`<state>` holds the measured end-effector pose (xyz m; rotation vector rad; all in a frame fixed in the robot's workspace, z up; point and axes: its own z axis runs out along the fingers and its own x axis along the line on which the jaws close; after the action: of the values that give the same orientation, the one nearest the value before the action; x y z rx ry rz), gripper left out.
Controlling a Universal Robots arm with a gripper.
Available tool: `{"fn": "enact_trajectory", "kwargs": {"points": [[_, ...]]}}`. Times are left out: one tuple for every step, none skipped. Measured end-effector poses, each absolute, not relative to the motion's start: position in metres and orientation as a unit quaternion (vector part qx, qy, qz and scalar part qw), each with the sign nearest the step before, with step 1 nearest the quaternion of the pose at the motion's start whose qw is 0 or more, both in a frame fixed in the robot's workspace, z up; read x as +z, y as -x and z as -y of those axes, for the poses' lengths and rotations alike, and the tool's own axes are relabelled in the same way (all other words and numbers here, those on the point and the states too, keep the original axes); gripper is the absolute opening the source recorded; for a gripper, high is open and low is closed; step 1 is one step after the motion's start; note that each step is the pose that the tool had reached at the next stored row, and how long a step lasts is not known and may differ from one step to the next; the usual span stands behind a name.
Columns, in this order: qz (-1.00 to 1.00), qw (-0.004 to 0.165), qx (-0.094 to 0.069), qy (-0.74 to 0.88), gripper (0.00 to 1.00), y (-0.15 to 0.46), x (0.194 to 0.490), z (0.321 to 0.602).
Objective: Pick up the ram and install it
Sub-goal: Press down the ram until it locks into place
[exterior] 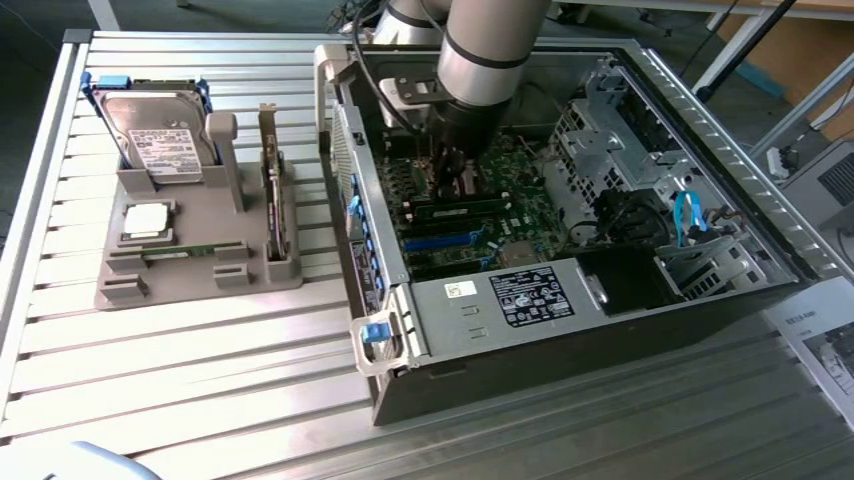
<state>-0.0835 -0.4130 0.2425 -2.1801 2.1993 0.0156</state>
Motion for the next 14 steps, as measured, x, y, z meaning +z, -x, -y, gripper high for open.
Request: {"fn": "enact_trajectory", "kwargs": {"points": [[-0.710, 0.022, 0.005, 0.704, 0.10, 0.0846, 0.2424, 0.4130], [-0.710, 0.022, 0.005, 0.704, 0.10, 0.0856, 0.2424, 0.4130], [-0.710, 0.022, 0.005, 0.704, 0.10, 0.0864, 0.2424, 0.4130], [-0.710, 0.022, 0.005, 0.704, 0.10, 0.0870, 0.2424, 0.4130], [-0.710, 0.022, 0.005, 0.704, 0.10, 0.0874, 0.2424, 0.4130], [-0.710, 0.022, 0.005, 0.704, 0.10, 0.0879, 0.2423, 0.4130], [-0.710, 0.022, 0.005, 0.704, 0.10, 0.0883, 0.2423, 0.4130], [-0.710, 0.022, 0.005, 0.704, 0.10, 0.0888, 0.2423, 0.4130], [-0.710, 0.022, 0.005, 0.704, 0.10, 0.0893, 0.2422, 0.4130], [-0.710, 0.022, 0.005, 0.704, 0.10, 0.0899, 0.2422, 0.4130], [-0.710, 0.022, 0.005, 0.704, 0.10, 0.0905, 0.2421, 0.4130], [-0.710, 0.022, 0.005, 0.704, 0.10, 0.0911, 0.2421, 0.4130], [-0.710, 0.022, 0.005, 0.704, 0.10, 0.0919, 0.2421, 0.4130], [-0.710, 0.022, 0.005, 0.704, 0.10, 0.0925, 0.2421, 0.4130]]}}
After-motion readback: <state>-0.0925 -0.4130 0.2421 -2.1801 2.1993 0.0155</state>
